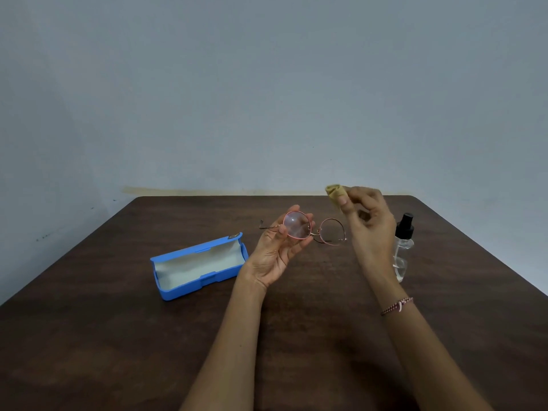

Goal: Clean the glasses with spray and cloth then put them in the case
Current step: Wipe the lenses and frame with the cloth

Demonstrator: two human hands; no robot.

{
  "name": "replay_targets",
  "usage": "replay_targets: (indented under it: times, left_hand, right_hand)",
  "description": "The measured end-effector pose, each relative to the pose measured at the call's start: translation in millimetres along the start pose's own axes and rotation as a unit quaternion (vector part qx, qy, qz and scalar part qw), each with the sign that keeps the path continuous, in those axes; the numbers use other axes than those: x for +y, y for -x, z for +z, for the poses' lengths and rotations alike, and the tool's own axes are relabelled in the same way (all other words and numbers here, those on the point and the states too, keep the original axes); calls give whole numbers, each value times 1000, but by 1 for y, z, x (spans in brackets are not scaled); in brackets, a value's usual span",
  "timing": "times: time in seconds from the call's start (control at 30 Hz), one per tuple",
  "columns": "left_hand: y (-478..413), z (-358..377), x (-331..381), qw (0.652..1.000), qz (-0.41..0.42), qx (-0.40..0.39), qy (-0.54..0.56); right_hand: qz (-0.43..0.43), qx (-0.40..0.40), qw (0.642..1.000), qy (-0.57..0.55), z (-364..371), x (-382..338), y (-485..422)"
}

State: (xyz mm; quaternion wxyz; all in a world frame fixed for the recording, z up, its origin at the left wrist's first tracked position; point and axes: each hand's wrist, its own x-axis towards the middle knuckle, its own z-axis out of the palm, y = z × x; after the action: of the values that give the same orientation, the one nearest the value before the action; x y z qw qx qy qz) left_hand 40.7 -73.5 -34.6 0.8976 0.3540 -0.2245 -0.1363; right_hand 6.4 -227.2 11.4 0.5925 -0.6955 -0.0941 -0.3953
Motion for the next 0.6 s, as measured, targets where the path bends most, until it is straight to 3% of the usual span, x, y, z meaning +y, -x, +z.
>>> replay_targets:
  times: [0.17,0.4,0.6]
  left_hand:
    - [-1,0,0,1000,5,-3,-15]
    - [-2,1,1,999,25,-20,-40]
    - [-4,-5,-2,1000,19,14,-16]
  right_hand:
    - [-166,-75,979,96,12,-9,-6]
    - [-224,-80,963,125,12,4,13]
    - [-238,-95,959,124,13,3,15]
